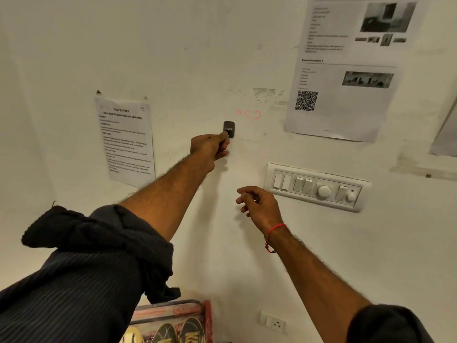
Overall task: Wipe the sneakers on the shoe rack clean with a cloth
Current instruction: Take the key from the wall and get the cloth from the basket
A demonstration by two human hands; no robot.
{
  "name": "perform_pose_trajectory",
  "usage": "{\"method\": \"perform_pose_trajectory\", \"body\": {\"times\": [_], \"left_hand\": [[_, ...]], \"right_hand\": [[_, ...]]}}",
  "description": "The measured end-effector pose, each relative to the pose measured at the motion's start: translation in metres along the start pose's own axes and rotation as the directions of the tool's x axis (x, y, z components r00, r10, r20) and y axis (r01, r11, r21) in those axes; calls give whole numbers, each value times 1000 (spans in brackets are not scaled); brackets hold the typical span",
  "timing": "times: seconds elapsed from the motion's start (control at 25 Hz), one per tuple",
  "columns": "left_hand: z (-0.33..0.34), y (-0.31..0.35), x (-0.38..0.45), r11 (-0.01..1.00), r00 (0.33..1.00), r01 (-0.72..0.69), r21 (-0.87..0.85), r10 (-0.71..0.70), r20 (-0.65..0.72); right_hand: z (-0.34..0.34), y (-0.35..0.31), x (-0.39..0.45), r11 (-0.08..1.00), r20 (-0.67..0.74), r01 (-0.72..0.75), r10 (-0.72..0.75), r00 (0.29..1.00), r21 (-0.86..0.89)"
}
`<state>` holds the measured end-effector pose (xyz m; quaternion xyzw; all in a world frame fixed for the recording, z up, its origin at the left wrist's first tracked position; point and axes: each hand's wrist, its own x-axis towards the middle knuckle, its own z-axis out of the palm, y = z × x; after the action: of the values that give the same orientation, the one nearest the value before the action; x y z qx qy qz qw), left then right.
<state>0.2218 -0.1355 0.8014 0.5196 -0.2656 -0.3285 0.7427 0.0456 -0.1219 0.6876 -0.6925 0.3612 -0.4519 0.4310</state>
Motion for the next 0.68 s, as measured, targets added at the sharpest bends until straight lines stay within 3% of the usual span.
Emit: {"method": "perform_pose_trajectory", "body": {"times": [0.68], "left_hand": [[-5,8,-4,989,992,117,85,-120,31]], "right_hand": [[-9,-11,-8,999,0,23,-23,1000,-32]]}}
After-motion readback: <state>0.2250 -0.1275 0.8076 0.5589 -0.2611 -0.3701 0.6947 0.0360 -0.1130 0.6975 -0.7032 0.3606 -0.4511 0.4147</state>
